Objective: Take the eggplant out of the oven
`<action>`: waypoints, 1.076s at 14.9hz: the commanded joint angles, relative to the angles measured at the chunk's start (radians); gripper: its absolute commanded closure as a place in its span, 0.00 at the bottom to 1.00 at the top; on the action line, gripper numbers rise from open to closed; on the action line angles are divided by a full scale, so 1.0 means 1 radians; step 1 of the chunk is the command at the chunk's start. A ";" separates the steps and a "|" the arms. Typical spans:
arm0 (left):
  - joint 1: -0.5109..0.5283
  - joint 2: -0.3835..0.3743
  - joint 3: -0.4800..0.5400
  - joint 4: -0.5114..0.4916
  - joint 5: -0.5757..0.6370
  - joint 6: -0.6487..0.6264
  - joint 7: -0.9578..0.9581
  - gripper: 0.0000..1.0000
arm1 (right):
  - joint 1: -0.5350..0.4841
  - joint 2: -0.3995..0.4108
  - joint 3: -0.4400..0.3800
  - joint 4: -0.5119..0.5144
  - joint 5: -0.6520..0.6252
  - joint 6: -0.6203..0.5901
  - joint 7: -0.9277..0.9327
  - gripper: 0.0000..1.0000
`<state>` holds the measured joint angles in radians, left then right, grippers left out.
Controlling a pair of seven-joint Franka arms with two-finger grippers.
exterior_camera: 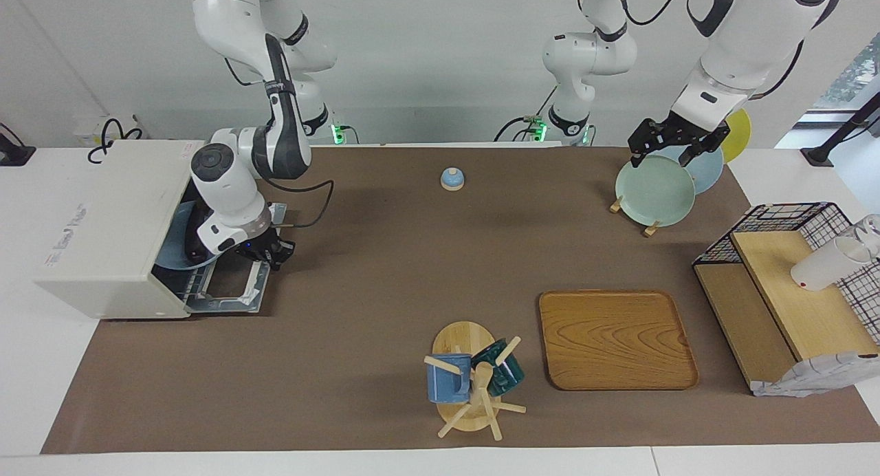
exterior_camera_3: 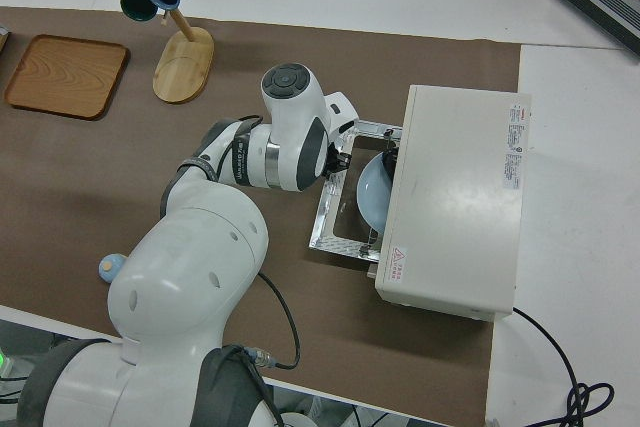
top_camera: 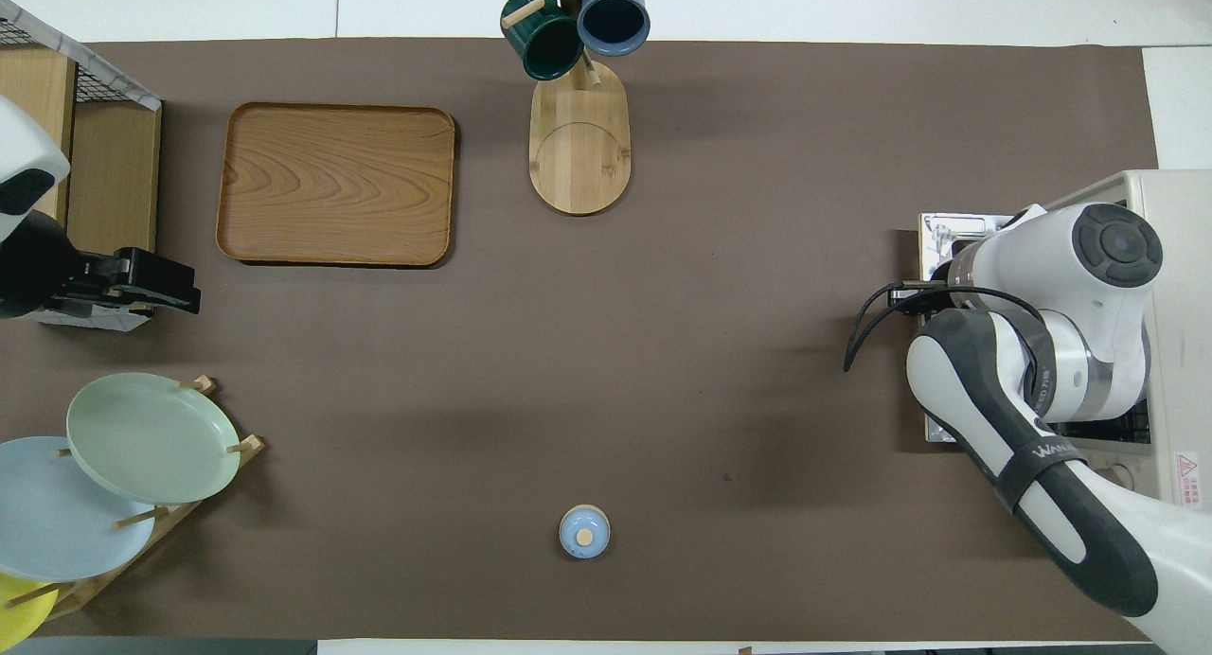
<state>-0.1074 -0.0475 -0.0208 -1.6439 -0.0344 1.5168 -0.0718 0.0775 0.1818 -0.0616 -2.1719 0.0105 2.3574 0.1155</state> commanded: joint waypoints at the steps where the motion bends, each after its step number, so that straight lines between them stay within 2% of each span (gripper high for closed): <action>1: 0.009 -0.017 -0.005 -0.010 0.019 -0.010 0.001 0.00 | 0.054 0.010 -0.021 0.040 -0.026 0.011 0.101 1.00; 3: 0.009 -0.017 -0.005 -0.010 0.019 -0.010 0.001 0.00 | 0.090 0.007 -0.021 0.064 -0.026 -0.006 0.133 1.00; 6: 0.009 -0.017 -0.005 -0.010 0.019 -0.010 0.001 0.00 | 0.085 -0.025 -0.024 0.156 -0.035 -0.195 0.135 0.99; 8: 0.009 -0.017 -0.005 -0.010 0.019 -0.010 0.000 0.00 | 0.071 -0.059 -0.029 0.172 -0.044 -0.276 0.136 0.58; 9: 0.009 -0.017 -0.005 -0.010 0.019 -0.010 0.001 0.00 | 0.062 -0.086 -0.030 0.172 -0.049 -0.315 0.138 0.44; 12: 0.009 -0.017 -0.005 -0.010 0.019 -0.010 0.001 0.00 | 0.050 -0.111 -0.032 0.161 -0.154 -0.388 0.138 0.39; 14: 0.009 -0.017 -0.005 -0.010 0.019 -0.010 0.001 0.00 | -0.005 -0.130 -0.029 0.121 -0.173 -0.376 0.121 0.33; 16: 0.009 -0.017 -0.005 -0.010 0.019 -0.010 0.001 0.00 | -0.027 -0.143 -0.029 0.083 -0.173 -0.360 0.098 0.33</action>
<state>-0.1074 -0.0475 -0.0208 -1.6439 -0.0344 1.5168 -0.0718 0.0845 0.0717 -0.0996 -2.0237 -0.1457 1.9676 0.2324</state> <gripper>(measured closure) 0.000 0.330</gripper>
